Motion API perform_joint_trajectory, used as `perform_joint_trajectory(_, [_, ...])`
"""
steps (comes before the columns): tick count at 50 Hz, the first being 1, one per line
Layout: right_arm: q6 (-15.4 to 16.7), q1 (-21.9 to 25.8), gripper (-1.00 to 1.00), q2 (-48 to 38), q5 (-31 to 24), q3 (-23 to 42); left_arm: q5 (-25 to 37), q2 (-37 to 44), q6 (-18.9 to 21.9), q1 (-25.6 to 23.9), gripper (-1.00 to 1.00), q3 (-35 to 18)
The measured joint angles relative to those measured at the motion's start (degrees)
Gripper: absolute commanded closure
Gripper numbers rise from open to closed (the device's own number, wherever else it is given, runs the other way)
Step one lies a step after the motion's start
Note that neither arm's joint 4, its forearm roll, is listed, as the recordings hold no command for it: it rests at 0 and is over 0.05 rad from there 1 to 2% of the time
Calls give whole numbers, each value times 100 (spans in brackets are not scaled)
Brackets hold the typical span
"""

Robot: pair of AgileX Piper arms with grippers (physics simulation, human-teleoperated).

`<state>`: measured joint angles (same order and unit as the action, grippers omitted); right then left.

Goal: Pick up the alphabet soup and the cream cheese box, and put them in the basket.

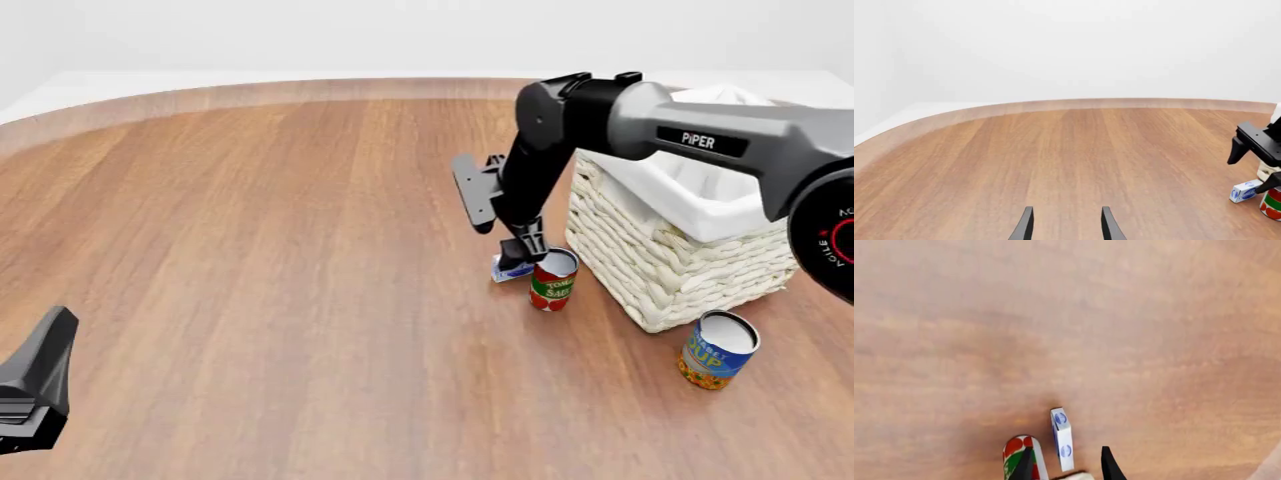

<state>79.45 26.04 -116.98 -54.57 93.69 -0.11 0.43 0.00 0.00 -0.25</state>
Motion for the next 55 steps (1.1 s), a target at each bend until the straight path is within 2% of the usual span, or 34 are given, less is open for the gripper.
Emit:
perform_joint_trajectory(22, [-146, 182, -100, -84, -44, 71, 0, 0, 0, 0, -100, 0])
perform_joint_trajectory(55, [-126, 178, -100, -432, -150, 313, 0, 0, 0, 0, -100, 0])
